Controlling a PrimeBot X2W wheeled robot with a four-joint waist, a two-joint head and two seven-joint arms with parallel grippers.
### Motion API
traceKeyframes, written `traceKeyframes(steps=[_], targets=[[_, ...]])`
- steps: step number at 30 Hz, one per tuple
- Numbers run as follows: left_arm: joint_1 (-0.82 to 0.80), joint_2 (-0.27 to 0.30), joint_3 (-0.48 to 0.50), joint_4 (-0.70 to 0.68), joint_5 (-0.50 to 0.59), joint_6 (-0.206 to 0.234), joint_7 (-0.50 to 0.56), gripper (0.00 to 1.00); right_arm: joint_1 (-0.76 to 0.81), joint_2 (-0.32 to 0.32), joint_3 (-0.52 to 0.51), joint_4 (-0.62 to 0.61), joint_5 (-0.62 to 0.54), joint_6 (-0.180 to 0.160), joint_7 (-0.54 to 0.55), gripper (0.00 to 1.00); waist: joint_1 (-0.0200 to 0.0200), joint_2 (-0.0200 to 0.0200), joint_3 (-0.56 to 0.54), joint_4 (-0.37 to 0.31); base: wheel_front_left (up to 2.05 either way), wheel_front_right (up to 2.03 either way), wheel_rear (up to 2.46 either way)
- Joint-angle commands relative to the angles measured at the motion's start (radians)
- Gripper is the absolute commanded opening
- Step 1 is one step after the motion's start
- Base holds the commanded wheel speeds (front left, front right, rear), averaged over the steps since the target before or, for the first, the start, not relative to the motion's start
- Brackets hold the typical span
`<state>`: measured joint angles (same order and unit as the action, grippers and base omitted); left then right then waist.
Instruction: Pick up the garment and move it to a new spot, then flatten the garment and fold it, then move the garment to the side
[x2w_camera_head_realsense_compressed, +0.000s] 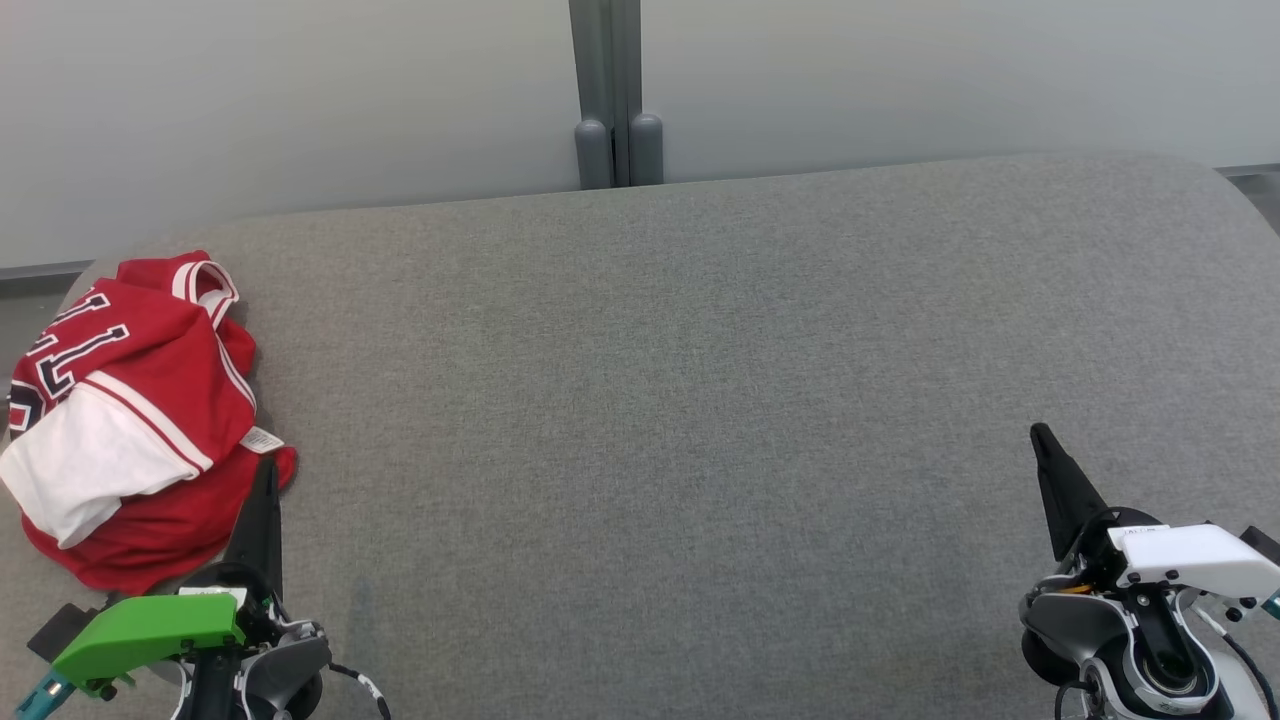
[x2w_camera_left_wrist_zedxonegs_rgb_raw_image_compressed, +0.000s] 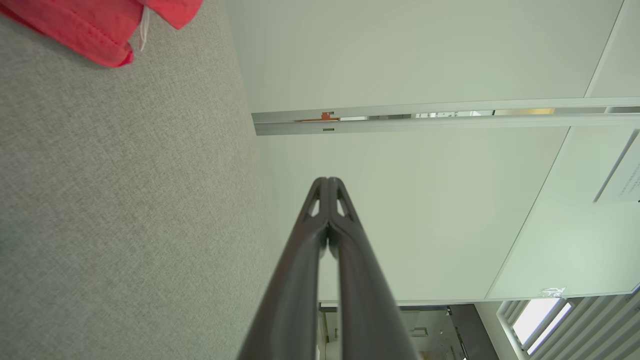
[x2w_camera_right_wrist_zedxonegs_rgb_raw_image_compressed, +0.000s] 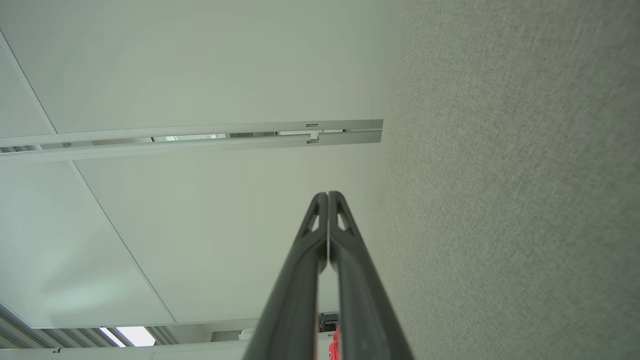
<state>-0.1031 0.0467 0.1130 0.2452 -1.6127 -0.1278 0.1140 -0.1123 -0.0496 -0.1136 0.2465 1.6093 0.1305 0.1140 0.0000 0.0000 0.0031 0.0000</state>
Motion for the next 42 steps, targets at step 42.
traceKeyframes(steps=[42], targets=[[-0.011, 0.007, 0.003, -0.002, -0.001, -0.006, 0.003, 0.0, 0.009, -0.001, -0.001, -0.005, 0.007, 0.0, 0.002, 0.0, 0.0, 0.0, 0.0, 0.0, 0.0, 0.0, 0.0]])
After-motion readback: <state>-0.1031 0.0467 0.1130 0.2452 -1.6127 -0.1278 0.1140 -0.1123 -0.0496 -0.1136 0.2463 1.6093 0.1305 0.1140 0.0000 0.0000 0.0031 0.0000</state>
